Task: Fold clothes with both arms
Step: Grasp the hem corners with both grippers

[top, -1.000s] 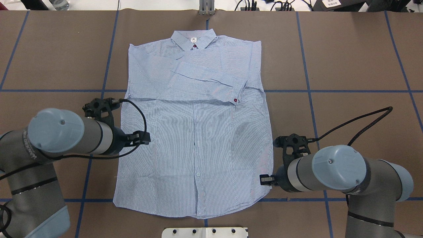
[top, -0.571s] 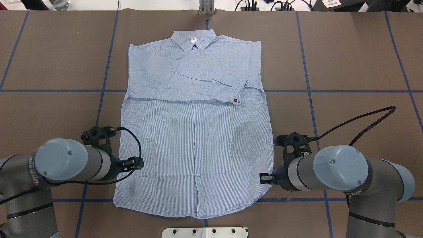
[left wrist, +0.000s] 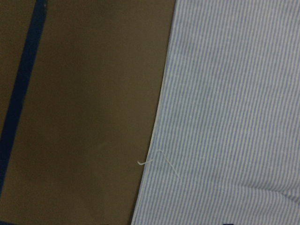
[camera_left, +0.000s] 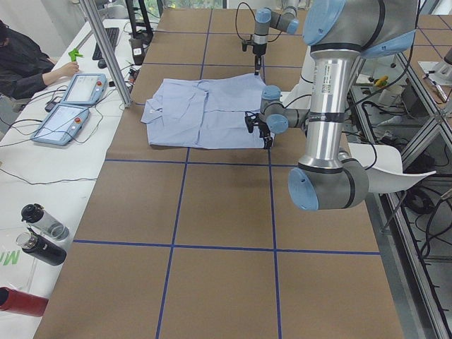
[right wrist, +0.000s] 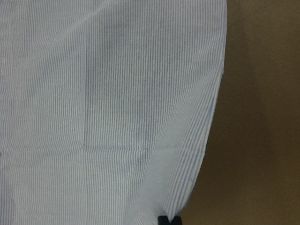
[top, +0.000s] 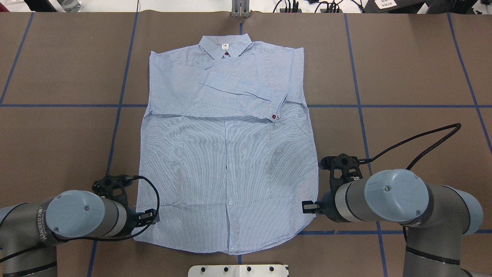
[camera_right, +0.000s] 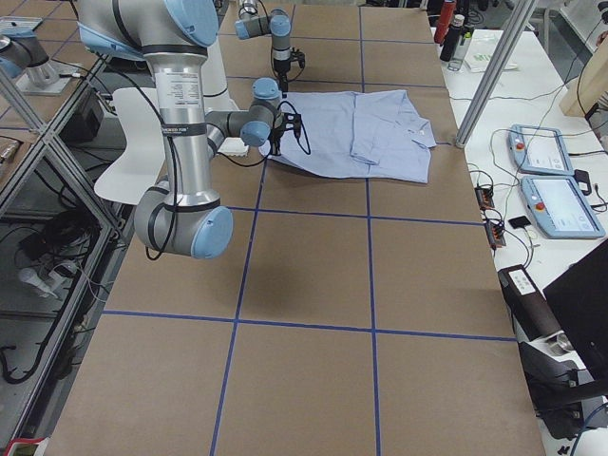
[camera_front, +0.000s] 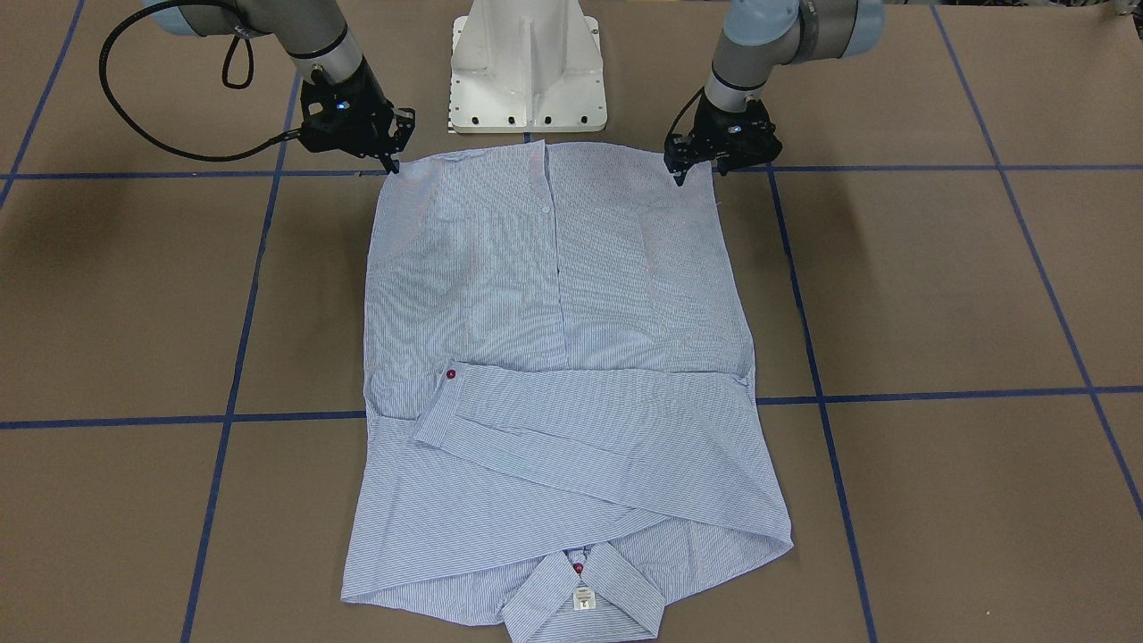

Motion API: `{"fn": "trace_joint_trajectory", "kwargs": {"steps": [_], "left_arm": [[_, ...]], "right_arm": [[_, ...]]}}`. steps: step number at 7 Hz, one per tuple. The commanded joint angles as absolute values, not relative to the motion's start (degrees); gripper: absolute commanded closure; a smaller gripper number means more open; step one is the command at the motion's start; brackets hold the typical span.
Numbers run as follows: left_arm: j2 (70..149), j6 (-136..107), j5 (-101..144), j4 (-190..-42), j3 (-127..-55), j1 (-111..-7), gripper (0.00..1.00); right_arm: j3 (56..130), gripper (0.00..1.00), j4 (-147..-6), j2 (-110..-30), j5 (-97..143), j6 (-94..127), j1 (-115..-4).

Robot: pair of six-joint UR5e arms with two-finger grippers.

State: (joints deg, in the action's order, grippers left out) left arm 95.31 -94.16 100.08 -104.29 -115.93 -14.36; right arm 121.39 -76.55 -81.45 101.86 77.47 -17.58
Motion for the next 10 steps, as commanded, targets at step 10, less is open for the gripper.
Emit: {"fn": "trace_joint_trajectory", "kwargs": {"steps": [10], "left_arm": [[93.69, -94.22, 100.28, -103.19, -117.60, -12.04, 0.45]], "right_arm": [[121.90, 1.00, -77.08, -81.65, 102.04, 77.43, -18.54]]}}
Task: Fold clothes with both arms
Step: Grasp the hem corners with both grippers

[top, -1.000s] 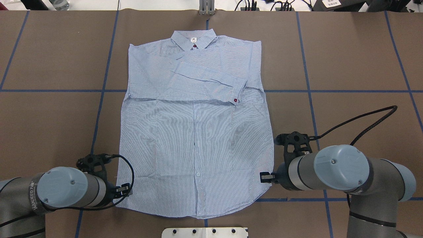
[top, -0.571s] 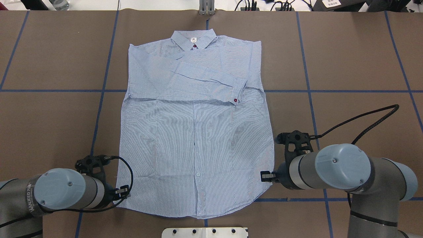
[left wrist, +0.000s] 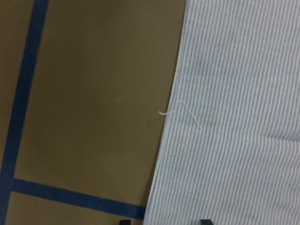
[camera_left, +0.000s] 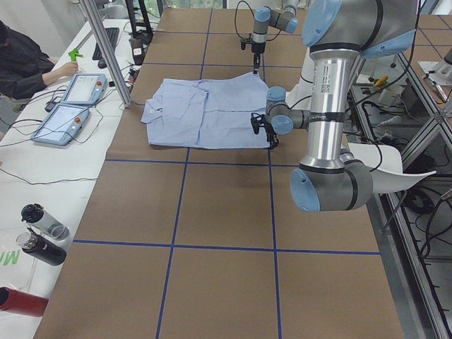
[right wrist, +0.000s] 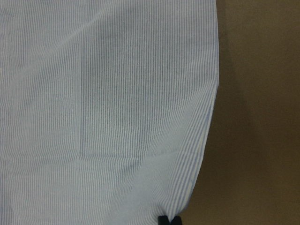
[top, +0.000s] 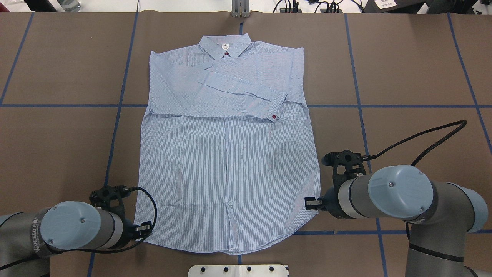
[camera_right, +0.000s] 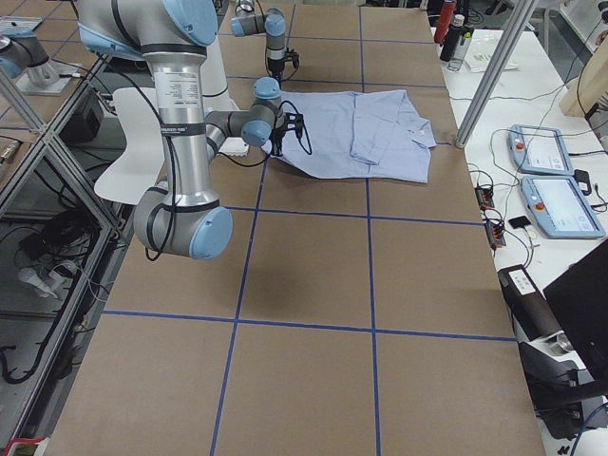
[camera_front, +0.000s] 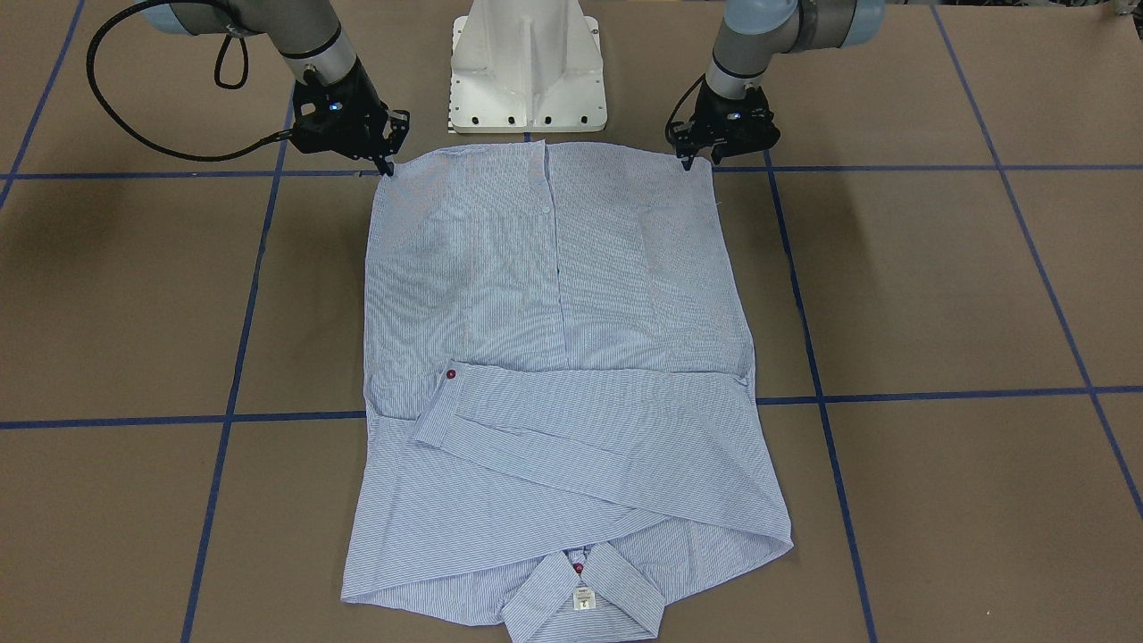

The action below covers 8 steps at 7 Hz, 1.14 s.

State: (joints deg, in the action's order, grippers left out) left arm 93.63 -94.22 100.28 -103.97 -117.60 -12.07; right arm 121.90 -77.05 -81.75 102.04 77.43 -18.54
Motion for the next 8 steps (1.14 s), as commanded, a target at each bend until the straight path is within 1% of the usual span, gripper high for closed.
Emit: {"fn": "trace_joint_trajectory", "kwargs": {"steps": [1, 3, 5, 6, 8], "left_arm": [[93.78, -94.22, 100.28, -102.57, -117.60, -12.04, 0.47], [93.60, -94.22, 100.28, -102.48, -117.60, -12.04, 0.54], [93.60, -94.22, 100.28, -102.48, -117.60, -12.04, 0.66], [93.69, -94.22, 100.28, -102.48, -117.51, -12.04, 0.75], [93.69, -94.22, 100.28, -102.48, -117.60, -12.13, 0.97]], "right_arm": [[121.99, 1.00, -77.08, -81.65, 102.04, 77.43, -18.54], [122.25, 1.00, -77.17, -81.74, 102.04, 77.43, -18.63], [122.26, 1.00, -77.17, -81.74, 102.13, 77.43, -18.72], [122.26, 1.00, -77.17, -81.74, 102.13, 77.43, -18.81], [122.26, 1.00, -77.17, -81.91, 102.30, 77.43, -19.07]]}}
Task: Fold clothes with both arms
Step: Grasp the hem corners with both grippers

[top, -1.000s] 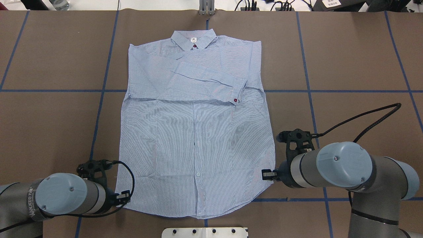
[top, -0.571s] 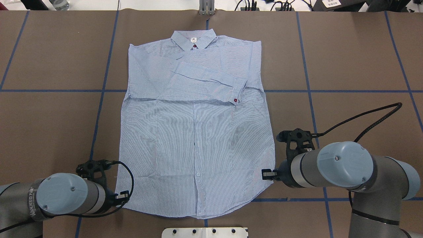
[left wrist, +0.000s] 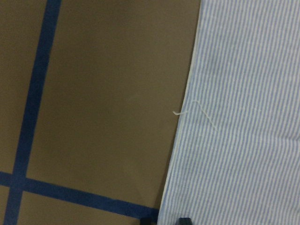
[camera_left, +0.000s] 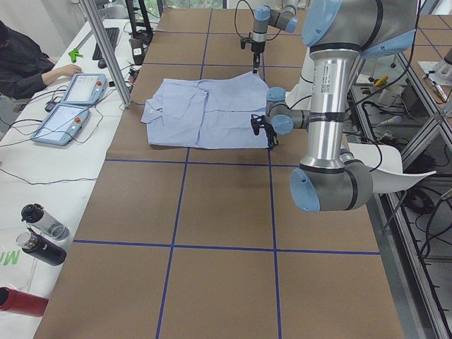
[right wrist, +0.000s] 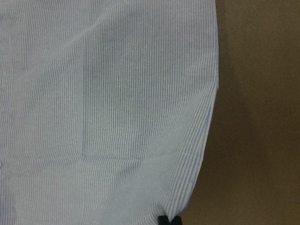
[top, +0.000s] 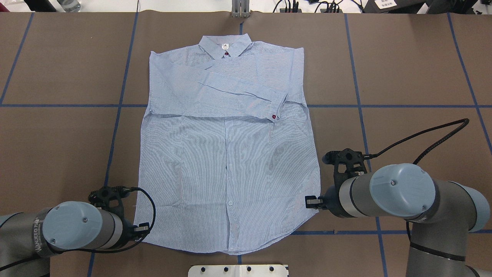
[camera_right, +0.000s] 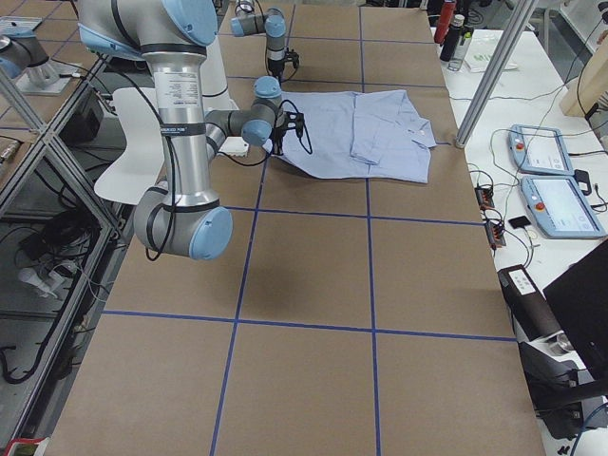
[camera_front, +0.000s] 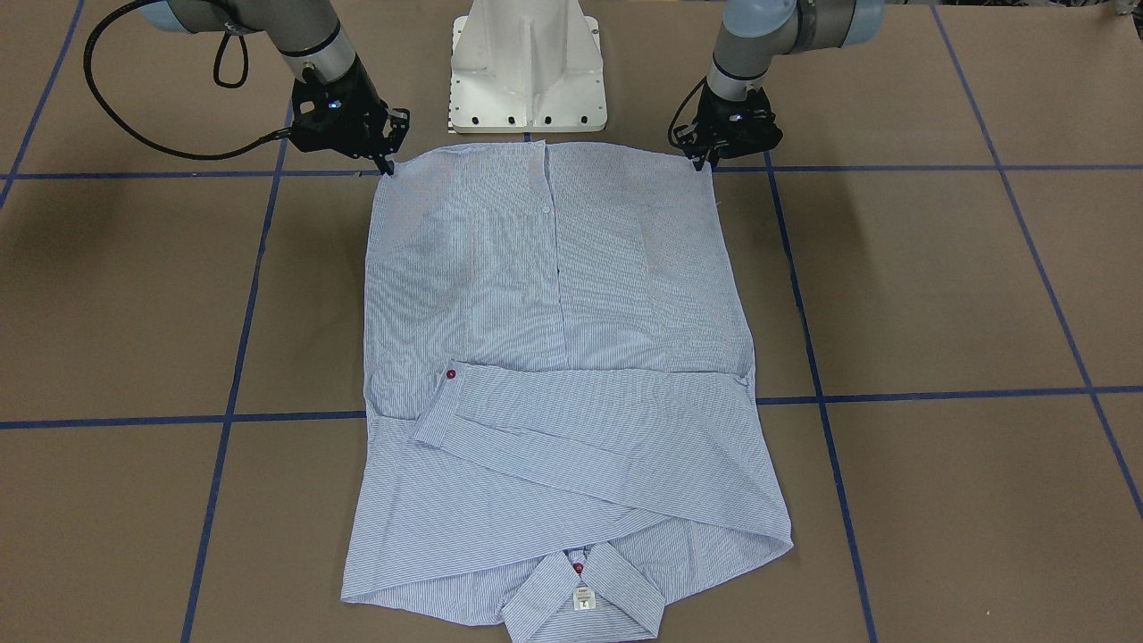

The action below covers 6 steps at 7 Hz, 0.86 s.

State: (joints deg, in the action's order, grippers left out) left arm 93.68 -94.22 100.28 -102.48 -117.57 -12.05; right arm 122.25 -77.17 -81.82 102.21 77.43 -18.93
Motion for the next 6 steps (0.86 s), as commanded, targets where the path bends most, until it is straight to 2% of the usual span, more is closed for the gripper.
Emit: {"fn": "trace_joint_trajectory", "kwargs": {"steps": [1, 3, 6], "left_arm": [[93.60, -94.22, 100.28, -102.48, -118.21, -12.22, 1.00], [93.43, -94.22, 100.28, -102.39, -120.48, -12.65, 1.00], [93.52, -93.96, 100.46, -95.64, -128.82, -12.66, 1.00]], "right_arm": [[122.26, 1.00, -77.17, -82.00, 102.39, 77.43, -19.25], [122.78, 1.00, -77.17, -82.35, 102.74, 77.43, -19.86], [127.68, 1.00, -77.26, -85.06, 106.60, 77.43, -20.04]]}}
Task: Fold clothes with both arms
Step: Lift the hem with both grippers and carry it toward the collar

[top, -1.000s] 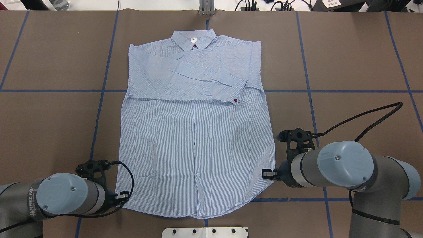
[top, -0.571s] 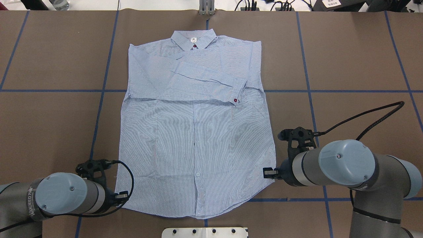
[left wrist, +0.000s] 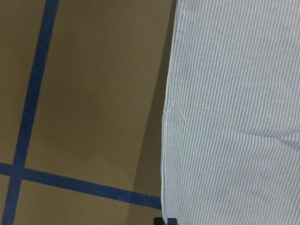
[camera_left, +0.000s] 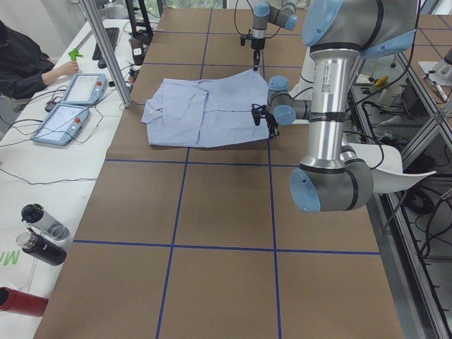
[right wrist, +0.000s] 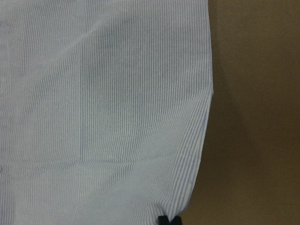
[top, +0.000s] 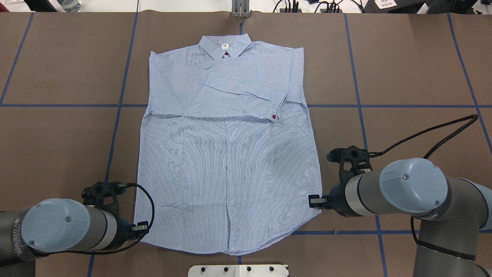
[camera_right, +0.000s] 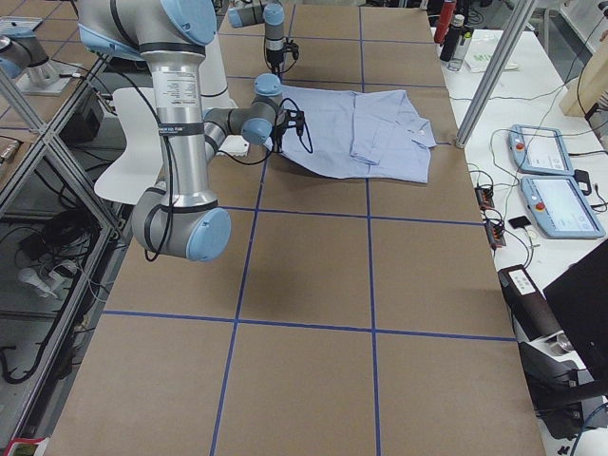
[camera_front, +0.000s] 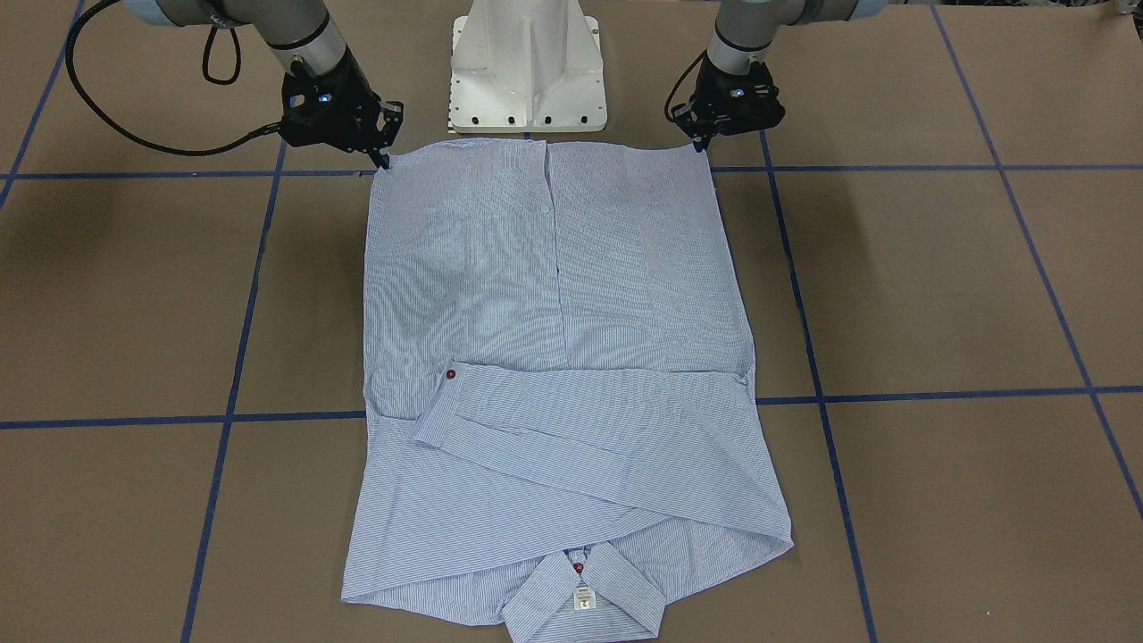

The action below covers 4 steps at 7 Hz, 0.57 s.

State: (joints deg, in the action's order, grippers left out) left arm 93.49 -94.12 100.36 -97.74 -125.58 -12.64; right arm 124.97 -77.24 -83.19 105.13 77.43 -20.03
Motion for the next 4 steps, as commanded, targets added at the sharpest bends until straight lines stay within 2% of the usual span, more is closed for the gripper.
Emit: {"fn": "trace_joint_trajectory", "kwargs": {"steps": [1, 2, 4], "left_arm": [[93.78, -93.87, 100.55, -95.45, -130.85, -12.40, 1.00], [93.78, -93.61, 100.63, -95.45, -132.61, -12.13, 1.00], [93.95, -93.43, 100.72, -95.36, -136.56, -10.13, 1.00]], "right_arm": [[131.27, 1.00, -77.17, -88.65, 109.57, 77.43, -20.04], [134.70, 1.00, -77.17, -92.07, 111.86, 77.43, -20.13], [136.84, 1.00, -76.99, -94.30, 114.16, 77.43, -20.04]]}}
